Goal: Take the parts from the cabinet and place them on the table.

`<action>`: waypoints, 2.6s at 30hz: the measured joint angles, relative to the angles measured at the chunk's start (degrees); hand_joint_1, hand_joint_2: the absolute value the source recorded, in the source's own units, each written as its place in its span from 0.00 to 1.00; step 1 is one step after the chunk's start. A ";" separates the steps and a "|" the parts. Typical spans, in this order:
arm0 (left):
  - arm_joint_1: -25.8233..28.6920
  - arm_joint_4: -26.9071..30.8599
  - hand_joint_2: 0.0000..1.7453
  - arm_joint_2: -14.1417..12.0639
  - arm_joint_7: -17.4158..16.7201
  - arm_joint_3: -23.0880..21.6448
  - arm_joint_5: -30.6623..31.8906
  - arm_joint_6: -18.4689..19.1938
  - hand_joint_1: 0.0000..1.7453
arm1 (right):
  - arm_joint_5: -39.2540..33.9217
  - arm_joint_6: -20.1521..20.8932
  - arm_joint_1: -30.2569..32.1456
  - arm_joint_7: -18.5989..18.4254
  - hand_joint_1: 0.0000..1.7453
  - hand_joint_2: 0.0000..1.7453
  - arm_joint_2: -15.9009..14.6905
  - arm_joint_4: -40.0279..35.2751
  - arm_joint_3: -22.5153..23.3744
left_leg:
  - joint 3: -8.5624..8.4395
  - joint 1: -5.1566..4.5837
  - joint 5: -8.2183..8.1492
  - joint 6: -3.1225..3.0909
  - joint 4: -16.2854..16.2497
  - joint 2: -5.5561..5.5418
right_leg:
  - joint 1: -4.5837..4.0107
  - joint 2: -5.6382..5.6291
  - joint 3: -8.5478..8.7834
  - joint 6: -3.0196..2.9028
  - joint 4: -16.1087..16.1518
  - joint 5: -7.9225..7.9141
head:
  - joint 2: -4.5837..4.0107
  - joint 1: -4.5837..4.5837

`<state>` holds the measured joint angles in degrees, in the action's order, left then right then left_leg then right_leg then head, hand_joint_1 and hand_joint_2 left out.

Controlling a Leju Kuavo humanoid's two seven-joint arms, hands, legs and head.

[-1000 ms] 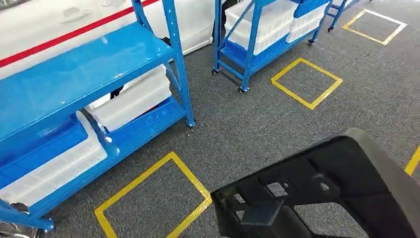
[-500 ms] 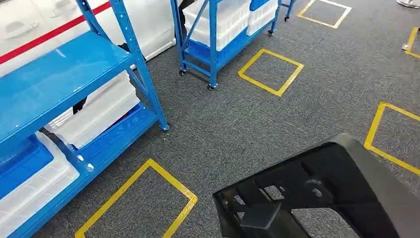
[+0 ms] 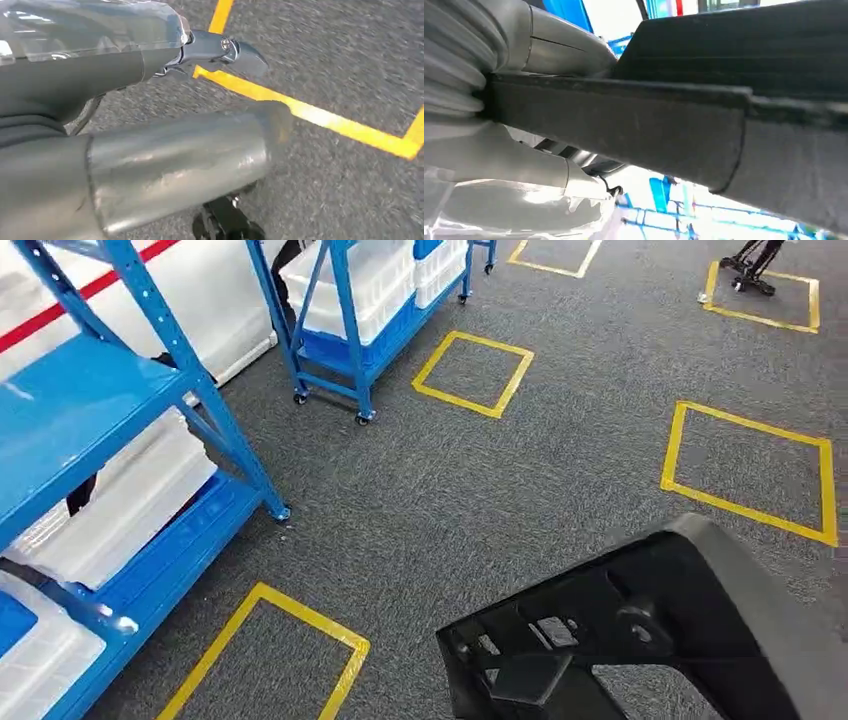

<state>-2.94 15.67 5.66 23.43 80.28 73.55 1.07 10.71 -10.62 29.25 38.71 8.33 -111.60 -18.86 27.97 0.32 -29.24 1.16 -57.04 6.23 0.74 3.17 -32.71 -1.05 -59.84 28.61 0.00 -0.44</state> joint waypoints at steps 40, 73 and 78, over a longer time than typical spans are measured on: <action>0.20 -0.22 0.00 0.59 -1.44 0.07 0.46 0.17 0.00 | 4.79 1.31 2.83 0.35 1.00 1.00 3.06 -2.32 3.23 | 8.37 0.57 -8.53 0.35 -18.48 -5.82 | -0.96 -5.61 -0.75 -1.98 -0.24 -0.10 | 0.00 -0.39; -0.03 -0.24 0.00 0.66 -0.68 0.07 1.33 0.22 0.00 | 6.99 1.79 3.14 -0.35 1.00 1.00 4.39 -2.91 4.26 | 3.74 0.38 -1.90 -0.22 -8.01 -6.72 | -0.56 -7.54 0.56 -1.47 0.98 -0.22 | 0.00 -0.61; 0.18 -0.24 0.00 0.68 -0.50 0.07 1.42 0.33 0.00 | 7.32 1.29 3.02 -1.16 1.00 1.00 4.39 -2.93 4.26 | 0.84 -0.04 -0.14 -1.21 -0.48 -11.10 | 0.09 -10.93 -0.67 0.09 1.01 -1.15 | 0.00 -0.70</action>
<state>-2.76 15.43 6.34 22.93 80.35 74.97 1.40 18.03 -9.33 32.27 37.55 12.72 -114.53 -14.60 28.81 0.27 -29.38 -0.06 -57.52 -4.87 0.83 -7.76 -33.38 -0.97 -58.82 27.46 0.00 -1.14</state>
